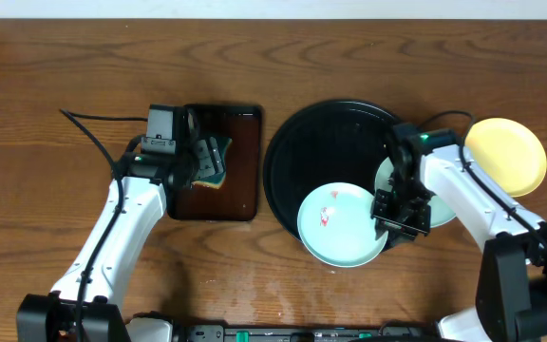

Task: Clean dirty plates on tray and stack at the side
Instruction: 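Move right gripper to pale green plate rim and slide it upward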

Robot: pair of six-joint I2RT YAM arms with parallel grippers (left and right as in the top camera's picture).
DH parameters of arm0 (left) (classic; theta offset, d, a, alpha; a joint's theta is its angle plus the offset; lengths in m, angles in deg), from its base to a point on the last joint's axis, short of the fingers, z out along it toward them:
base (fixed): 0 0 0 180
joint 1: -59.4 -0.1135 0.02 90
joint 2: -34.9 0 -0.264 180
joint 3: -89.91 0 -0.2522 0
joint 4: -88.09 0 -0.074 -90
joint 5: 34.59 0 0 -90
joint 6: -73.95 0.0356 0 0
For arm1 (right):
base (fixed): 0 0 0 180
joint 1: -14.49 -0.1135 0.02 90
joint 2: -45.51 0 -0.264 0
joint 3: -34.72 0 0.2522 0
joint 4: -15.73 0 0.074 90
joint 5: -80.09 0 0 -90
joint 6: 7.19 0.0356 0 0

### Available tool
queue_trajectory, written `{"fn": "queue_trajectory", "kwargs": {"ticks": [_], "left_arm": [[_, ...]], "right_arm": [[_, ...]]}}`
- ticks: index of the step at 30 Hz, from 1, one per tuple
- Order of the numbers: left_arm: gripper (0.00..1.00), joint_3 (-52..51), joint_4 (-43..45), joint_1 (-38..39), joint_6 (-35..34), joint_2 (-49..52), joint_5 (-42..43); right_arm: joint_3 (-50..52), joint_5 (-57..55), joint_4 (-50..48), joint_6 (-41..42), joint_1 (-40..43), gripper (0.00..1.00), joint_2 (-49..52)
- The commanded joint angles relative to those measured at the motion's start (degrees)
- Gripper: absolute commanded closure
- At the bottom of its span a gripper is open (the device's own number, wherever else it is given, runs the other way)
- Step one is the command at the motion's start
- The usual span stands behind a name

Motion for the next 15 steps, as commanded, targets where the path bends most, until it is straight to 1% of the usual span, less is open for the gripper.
{"fn": "queue_trajectory", "kwargs": {"ticks": [1,7,9,12,15], "left_arm": [[0.21,-0.1,-0.2,-0.1,-0.3,0.1,0.1],[0.21,-0.1,-0.1,-0.1,-0.3,0.1,0.1],[0.21,-0.1,-0.1,-0.1,-0.3,0.1,0.1],[0.21,-0.1,-0.2,-0.1,-0.3,0.1,0.1],[0.21,-0.1,-0.1,-0.1,-0.3,0.1,0.1]], "right_arm": [[1.7,0.1,-1.7,3.5,-2.6,0.72,-0.2],[4.0,0.1,-2.5,4.0,-4.2,0.71,-0.2],[4.6,0.1,-2.7,4.4,-4.2,0.73,-0.2],[5.2,0.1,-3.3,4.9,-4.2,0.8,-0.2],[6.0,0.1,-3.6,5.5,-4.2,0.81,-0.2]]}}
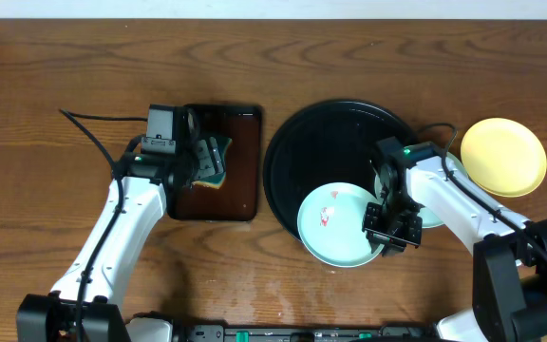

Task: Clean dirty plates on tray and stack at the side
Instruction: 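Move right gripper to pale green plate rim and slide it upward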

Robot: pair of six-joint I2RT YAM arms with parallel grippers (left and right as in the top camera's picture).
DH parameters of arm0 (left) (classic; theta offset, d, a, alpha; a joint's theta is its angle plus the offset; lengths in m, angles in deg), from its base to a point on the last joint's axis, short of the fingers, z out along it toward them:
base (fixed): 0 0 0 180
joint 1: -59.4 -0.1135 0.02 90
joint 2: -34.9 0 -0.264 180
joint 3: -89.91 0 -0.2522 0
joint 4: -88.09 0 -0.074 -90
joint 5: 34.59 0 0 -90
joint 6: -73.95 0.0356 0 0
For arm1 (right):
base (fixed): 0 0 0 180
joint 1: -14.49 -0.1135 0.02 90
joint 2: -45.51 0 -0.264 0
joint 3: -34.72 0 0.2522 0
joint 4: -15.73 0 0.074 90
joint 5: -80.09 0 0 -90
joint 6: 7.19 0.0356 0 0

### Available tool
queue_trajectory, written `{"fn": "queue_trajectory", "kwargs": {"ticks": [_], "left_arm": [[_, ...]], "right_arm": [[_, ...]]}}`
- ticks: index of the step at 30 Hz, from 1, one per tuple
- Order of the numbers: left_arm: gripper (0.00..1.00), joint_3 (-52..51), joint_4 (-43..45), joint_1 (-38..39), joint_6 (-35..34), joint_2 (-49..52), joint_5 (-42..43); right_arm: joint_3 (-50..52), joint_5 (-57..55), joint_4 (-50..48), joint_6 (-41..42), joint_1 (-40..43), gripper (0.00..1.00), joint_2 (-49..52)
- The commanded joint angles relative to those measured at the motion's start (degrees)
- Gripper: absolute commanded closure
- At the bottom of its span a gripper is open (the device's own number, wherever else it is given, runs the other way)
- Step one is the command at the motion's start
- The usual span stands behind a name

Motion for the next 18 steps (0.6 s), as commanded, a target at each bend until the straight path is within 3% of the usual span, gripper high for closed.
{"fn": "queue_trajectory", "kwargs": {"ticks": [1,5,7,8,18], "left_arm": [[0.21,-0.1,-0.2,-0.1,-0.3,0.1,0.1],[0.21,-0.1,-0.1,-0.1,-0.3,0.1,0.1],[0.21,-0.1,-0.1,-0.1,-0.3,0.1,0.1],[0.21,-0.1,-0.1,-0.1,-0.3,0.1,0.1],[0.21,-0.1,-0.1,-0.1,-0.3,0.1,0.1]], "right_arm": [[1.2,0.1,-0.7,1.7,-0.3,0.81,-0.2],[2.3,0.1,-2.0,1.7,-0.3,0.82,-0.2],[2.3,0.1,-2.2,1.7,-0.3,0.97,-0.2],[2.3,0.1,-2.4,1.7,-0.2,0.99,-0.2],[-3.4,0.1,-2.4,1.6,-0.2,0.99,-0.2]]}}
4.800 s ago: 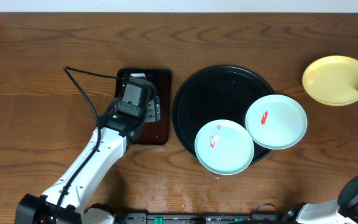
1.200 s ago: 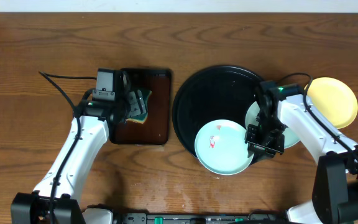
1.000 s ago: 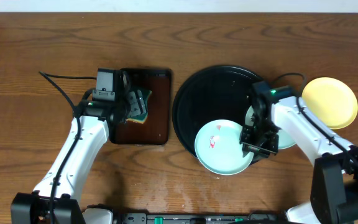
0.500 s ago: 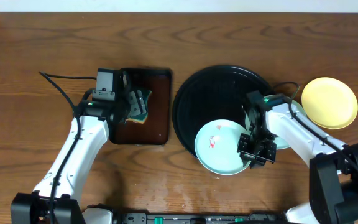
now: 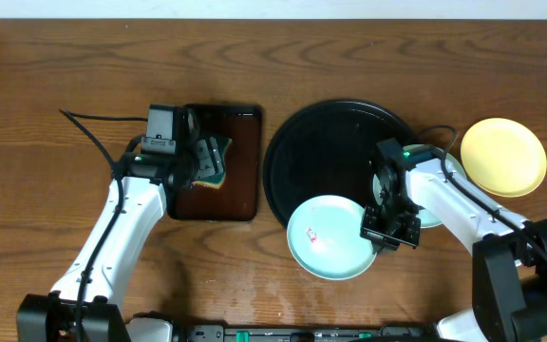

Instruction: Clean dirty plates on tray and stack at the side

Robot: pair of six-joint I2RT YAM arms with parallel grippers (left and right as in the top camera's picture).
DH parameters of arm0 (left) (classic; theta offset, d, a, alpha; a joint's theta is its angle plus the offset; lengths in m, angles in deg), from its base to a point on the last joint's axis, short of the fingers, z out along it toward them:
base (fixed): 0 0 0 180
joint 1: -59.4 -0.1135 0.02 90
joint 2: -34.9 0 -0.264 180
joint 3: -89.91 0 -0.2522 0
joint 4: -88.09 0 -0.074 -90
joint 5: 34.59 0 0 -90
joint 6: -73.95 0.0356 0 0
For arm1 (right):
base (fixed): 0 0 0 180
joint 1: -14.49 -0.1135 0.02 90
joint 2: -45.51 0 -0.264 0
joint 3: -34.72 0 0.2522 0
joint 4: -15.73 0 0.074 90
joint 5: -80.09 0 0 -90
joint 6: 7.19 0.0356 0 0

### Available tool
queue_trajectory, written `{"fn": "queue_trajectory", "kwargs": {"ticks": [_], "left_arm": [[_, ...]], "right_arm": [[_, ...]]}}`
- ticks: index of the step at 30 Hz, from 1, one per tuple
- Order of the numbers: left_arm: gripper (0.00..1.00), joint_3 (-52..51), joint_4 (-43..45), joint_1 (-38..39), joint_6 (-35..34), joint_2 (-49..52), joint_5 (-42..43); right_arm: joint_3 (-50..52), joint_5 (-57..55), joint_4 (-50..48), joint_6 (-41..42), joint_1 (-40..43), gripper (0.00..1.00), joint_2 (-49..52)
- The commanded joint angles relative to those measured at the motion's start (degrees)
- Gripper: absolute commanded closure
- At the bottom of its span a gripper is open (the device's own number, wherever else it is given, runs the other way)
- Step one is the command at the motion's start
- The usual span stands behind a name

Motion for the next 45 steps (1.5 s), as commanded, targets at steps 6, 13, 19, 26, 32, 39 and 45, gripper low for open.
{"fn": "queue_trajectory", "kwargs": {"ticks": [6,13,19,26,32,39,45], "left_arm": [[0.21,-0.1,-0.2,-0.1,-0.3,0.1,0.1],[0.21,-0.1,-0.1,-0.1,-0.3,0.1,0.1],[0.21,-0.1,-0.1,-0.1,-0.3,0.1,0.1],[0.21,-0.1,-0.4,-0.1,-0.3,0.1,0.1],[0.23,-0.1,-0.1,-0.1,-0.3,0.1,0.1],[0.36,3.1,-2.8,-0.1,-0.3,1.3,0.1],[0.25,5.6,-0.3,-0.1,1.5,7.0,0.1]], "right_arm": [[-10.6,-0.8,-2.5,-3.8,0.9,0.99,-0.1],[-11.7,-12.0,-15.6,-6.3,3.1,0.99,0.0],[-10.6,-20.0,-24.7,-6.7,3.3,0.99,0.0],[-10.5,-19.9,-28.5,-8.3,3.3,0.99,0.0],[-7.6,-19.9,-31.2,-11.4,2.6,0.99,0.2],[-5.2,-19.8,-34.3,-11.7,2.4,0.99,0.2],[-4.7,-19.9,-34.9,-12.3,2.3,0.99,1.0]]}}
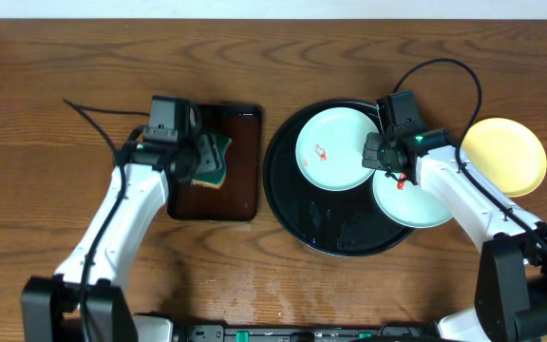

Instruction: Clean dirty plates on tray and stack at the side

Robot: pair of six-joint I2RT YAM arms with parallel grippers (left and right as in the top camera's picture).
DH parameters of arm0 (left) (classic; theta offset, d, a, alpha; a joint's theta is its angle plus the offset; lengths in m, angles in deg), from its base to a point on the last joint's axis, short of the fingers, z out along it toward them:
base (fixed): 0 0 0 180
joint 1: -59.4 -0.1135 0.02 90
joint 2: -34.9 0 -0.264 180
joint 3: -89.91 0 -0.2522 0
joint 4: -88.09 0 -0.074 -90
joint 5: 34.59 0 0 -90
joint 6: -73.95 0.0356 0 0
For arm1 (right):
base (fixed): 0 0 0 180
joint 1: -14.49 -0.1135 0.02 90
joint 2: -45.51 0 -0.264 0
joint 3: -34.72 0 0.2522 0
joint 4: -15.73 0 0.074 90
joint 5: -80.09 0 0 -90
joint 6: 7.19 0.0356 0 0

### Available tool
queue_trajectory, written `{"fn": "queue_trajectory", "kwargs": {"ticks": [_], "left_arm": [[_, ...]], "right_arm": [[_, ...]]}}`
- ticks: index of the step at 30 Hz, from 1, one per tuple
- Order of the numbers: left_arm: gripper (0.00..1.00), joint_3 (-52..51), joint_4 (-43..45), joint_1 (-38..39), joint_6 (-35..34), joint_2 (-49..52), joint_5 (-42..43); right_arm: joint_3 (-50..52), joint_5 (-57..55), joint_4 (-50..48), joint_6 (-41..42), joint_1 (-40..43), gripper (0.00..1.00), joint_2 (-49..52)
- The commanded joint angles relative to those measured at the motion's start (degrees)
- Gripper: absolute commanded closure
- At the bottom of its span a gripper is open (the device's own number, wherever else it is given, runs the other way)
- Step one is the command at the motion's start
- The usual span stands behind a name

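A pale green plate (333, 148) with a small red smear lies at the back of the round black tray (323, 220). My right gripper (376, 153) is shut on that plate's right rim. A second pale plate (421, 201), with a red spot near its back edge, overlaps the tray's right rim, partly under my right arm. To the left, my left gripper (207, 160) is shut on a green and yellow sponge (218, 163) over the dark brown rectangular tray (237, 195).
A yellow plate (508, 157) rests on the wooden table to the right of the black tray. The front of the black tray looks wet. Cables run behind both arms.
The pale green plate, held by my right gripper, went from overhanging the tray's front edge to the tray's back. The second plate shows more fully. My left arm shifted slightly.
The right gripper was at the right rim of the green plate at the tray's front. The plate then sat further front-left, overhanging the tray's edge. Now it lies at the tray's back, still gripped. The left gripper stayed at the sponge throughout.
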Motion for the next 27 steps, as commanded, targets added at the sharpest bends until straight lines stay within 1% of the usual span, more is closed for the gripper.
{"fn": "queue_trajectory", "kwargs": {"ticks": [1,4,7,12,18,19,20,21,23,24,27], "left_arm": [[0.25,1.4,3.0,-0.1,1.8,3.4,0.1],[0.25,1.4,8.2,-0.1,1.8,4.8,0.1],[0.25,1.4,10.4,-0.1,1.8,5.7,0.1],[0.25,1.3,10.4,0.2,1.8,9.2,0.0],[0.25,1.3,11.6,0.2,1.8,13.5,-2.9],[0.25,1.3,11.6,0.2,1.8,13.7,-2.9],[0.25,1.3,11.6,0.2,1.8,13.9,-2.9],[0.25,1.3,11.5,0.2,1.8,14.2,-2.9],[0.25,1.3,11.4,0.2,1.8,14.2,-2.9],[0.25,1.3,11.4,0.2,1.8,14.2,-2.9],[0.25,1.3,11.4,0.2,1.8,14.2,-2.9]], "right_arm": [[0.7,-0.8,-0.2,-1.6,-0.6,0.99,1.0],[0.7,-0.7,-0.1,-1.9,-0.6,0.99,1.2],[0.7,-0.7,-0.1,-2.1,-0.6,0.98,1.4],[0.9,-0.7,0.0,-2.6,-0.6,0.99,1.4],[0.9,-0.8,-0.1,-2.6,-0.6,0.99,1.4],[0.9,-0.8,-0.1,-2.7,-0.6,0.96,1.4],[0.9,-0.8,-0.1,-3.0,-0.6,0.9,1.4],[0.9,-0.8,-0.1,-3.0,-0.6,0.87,1.4],[1.0,-0.8,-0.1,-3.0,-0.6,0.82,1.4],[1.0,-0.8,-0.1,-3.0,-0.6,0.77,1.4],[1.0,-0.9,-0.4,-3.1,-0.6,0.59,1.7]]}}
